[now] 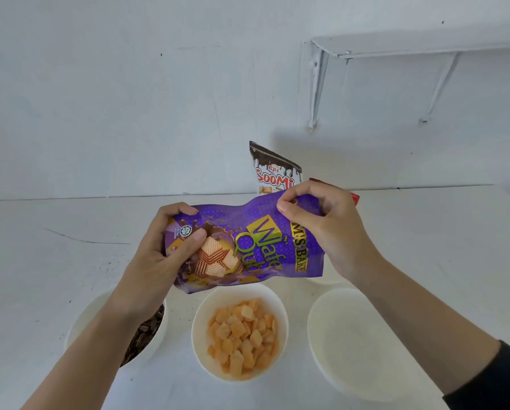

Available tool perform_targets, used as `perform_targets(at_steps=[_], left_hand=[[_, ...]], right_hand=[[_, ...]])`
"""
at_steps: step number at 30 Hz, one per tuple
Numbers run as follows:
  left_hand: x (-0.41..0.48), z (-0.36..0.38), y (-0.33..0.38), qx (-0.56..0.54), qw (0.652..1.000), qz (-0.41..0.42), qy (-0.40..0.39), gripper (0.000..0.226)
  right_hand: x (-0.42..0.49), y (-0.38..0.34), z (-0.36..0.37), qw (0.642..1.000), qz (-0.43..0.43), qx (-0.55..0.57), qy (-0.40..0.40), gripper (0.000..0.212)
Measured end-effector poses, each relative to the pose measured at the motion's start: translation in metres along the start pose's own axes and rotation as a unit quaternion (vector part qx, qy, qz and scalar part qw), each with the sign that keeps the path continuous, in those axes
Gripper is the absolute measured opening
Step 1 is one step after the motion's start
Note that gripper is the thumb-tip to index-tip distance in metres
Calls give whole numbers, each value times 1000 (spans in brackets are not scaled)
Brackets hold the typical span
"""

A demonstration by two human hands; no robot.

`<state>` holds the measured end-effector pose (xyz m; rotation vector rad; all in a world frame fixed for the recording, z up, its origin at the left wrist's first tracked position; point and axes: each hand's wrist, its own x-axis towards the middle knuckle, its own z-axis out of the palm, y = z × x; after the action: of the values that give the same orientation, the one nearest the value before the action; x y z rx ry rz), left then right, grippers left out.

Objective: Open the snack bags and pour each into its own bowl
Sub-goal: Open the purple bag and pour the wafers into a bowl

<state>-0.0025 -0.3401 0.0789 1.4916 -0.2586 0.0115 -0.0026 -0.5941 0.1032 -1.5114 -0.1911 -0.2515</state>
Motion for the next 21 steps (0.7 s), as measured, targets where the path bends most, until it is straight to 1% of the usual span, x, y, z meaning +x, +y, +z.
perform_targets(at_steps=[2,3,5,8,12,15,16,19,20,21], left_hand=[[-4,6,0,14,1000,-8,-10,62],[-6,9,0,24,1000,-10,-7,67],[-10,17,1,37,999,-9,5,69],[-14,33,0,54,998,-13,26,69],[-24,59,-1,53,997,-14,50,63],[-33,79,-2,57,996,-3,75,46],[-37,84,-2,57,995,-2,83,44],[-51,98,1,72,993,4,91,57],[-55,101,3,84,992,9,93,55],[-60,104,4,94,991,14,95,47]], right_hand=[[-4,1,-7,1000,-6,-13,2,12],[-7,2,-11,1000,-6,-12,2,12],[-12,5,-22,1000,6,-2,0,12],[-20,11,-41,999,35,14,-16,14],[-31,13,-68,998,52,36,-28,14],[-39,13,-87,995,65,53,-56,15],[-42,12,-92,994,67,54,-64,15],[-51,13,-104,993,65,61,-79,16],[-54,13,-108,992,67,63,-84,17],[-58,14,-111,991,71,66,-87,17]])
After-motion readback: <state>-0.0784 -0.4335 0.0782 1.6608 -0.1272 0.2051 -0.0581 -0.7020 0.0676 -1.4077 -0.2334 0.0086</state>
